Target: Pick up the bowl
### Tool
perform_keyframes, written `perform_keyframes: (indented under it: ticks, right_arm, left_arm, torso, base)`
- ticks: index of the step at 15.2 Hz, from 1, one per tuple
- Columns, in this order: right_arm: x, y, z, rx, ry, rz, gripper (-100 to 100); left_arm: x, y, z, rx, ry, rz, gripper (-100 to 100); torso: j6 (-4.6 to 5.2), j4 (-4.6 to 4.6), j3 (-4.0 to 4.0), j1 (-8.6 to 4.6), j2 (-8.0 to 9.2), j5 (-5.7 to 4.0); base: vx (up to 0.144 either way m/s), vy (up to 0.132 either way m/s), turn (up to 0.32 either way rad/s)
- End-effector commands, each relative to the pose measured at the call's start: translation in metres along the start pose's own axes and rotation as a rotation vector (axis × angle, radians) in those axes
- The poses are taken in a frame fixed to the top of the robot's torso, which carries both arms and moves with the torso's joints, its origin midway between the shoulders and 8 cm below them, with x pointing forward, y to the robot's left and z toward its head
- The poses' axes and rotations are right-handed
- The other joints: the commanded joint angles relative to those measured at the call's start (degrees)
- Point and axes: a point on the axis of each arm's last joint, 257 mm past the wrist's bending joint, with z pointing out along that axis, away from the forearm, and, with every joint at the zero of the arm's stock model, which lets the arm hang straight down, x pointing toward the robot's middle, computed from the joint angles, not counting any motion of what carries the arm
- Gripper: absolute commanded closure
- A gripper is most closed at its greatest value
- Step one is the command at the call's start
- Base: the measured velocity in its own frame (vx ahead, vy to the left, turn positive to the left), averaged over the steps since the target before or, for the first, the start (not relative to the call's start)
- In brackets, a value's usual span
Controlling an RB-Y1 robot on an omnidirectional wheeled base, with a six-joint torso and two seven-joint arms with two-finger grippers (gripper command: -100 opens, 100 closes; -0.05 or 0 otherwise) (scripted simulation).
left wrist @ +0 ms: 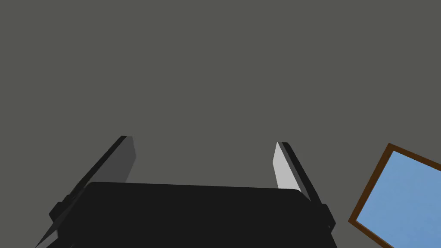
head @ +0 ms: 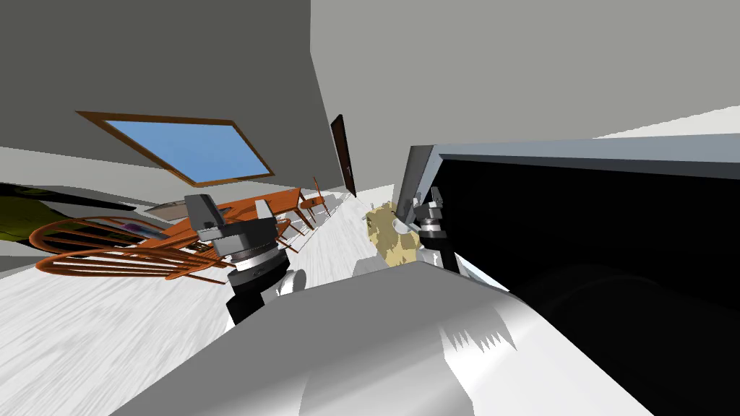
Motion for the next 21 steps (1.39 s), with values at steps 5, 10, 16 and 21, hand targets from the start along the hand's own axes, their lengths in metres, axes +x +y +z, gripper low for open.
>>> perform_keyframes:
  ticks: [5, 10, 16, 21]
  right_arm:
    - [0.007, -0.028, -0.008, 0.085, 0.099, -0.107, -100]
    - [0.006, -0.064, -0.024, 0.186, 0.176, -0.223, -100]
    - [-0.004, -0.108, -0.051, 0.310, 0.263, -0.367, -100]
    - [-0.023, -0.154, -0.089, 0.452, 0.364, -0.533, -100]
  left_arm:
    - [0.000, 0.000, 0.000, 0.000, 0.000, 0.000, 0]
    - [0.000, 0.000, 0.000, 0.000, 0.000, 0.000, 0]
    - [0.000, 0.000, 0.000, 0.000, 0.000, 0.000, 0]
    - [0.000, 0.000, 0.000, 0.000, 0.000, 0.000, 0]
  torso:
    - [0.00, -0.03, -0.07, -0.01, -0.13, 0.00]
    - [-0.02, -0.06, -0.15, 0.03, -0.26, 0.00]
    - [-0.01, -0.06, -0.15, 0.01, -0.26, 0.00]
    - [-0.02, -0.09, -0.23, 0.13, -0.40, 0.03]
  base:
    - [0.028, 0.005, 0.033]
    - [0.059, 0.011, 0.058]
    - [0.058, 0.012, 0.058]
    - [0.085, 0.033, 0.092]
